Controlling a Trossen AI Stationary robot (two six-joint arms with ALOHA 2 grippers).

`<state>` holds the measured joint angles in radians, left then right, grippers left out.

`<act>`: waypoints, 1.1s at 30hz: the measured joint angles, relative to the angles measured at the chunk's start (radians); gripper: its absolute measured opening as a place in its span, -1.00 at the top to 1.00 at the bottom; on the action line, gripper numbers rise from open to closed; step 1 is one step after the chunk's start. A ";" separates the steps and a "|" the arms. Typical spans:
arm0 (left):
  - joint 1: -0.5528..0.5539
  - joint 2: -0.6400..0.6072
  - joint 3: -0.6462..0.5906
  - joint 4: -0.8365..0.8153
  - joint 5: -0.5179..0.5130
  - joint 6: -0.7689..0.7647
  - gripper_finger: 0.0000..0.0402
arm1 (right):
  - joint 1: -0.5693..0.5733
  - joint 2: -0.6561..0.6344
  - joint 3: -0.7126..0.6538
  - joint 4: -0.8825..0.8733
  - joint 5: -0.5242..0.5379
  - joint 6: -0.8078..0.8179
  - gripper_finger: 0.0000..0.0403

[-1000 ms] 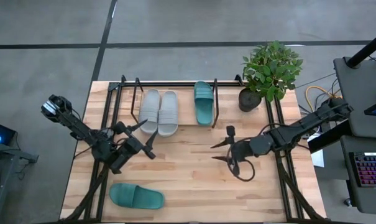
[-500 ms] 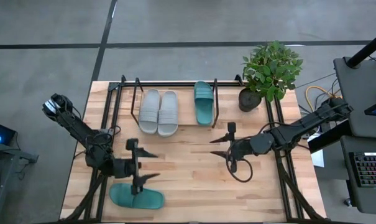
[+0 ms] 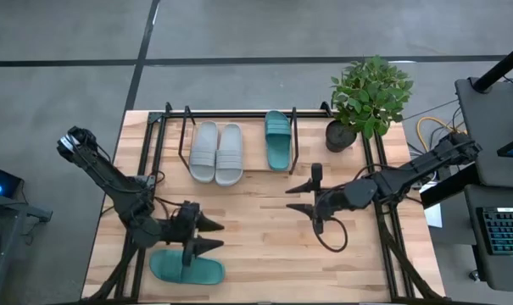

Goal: Pick and place slides into the shelf
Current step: Put the left green slide on the shelf

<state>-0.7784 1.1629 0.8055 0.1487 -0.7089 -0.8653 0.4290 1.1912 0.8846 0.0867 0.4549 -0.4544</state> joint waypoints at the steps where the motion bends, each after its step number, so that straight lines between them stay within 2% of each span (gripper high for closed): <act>1: 0.000 0.000 0.007 -0.041 0.017 -0.091 -0.29 | 0.000 0.000 0.006 0.000 0.000 -0.001 0.17; 6: 0.000 0.000 -0.001 -0.153 0.110 -0.506 -0.29 | 0.000 0.000 0.028 0.001 0.000 -0.003 0.17; 10: -0.003 0.000 -0.008 -0.288 0.183 -0.775 -0.29 | -0.006 0.000 0.030 -0.001 0.002 -0.021 0.17; 15: -0.003 0.008 0.003 -0.481 0.344 -1.064 -0.29 | -0.017 0.000 0.030 -0.001 0.043 -0.046 0.17; 18: -0.003 0.012 0.004 -0.522 0.452 -1.139 -0.29 | -0.029 0.000 0.030 -0.001 0.052 -0.047 0.17; 23: -0.023 0.013 0.004 -0.526 0.650 -1.181 -0.29 | -0.055 0.000 0.030 -0.018 0.054 -0.042 0.17; 28: -0.064 0.013 0.002 -0.588 0.705 -1.267 -0.29 | -0.080 0.000 0.029 -0.064 0.055 -0.030 0.17; 33: -0.120 0.013 0.000 -0.727 0.856 -1.373 -0.29 | -0.104 0.000 0.028 -0.090 0.055 0.023 0.17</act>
<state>-0.8989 1.1755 0.8052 -0.5784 0.1469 -2.2384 0.3245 1.1908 0.9131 -0.0033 0.5096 -0.4314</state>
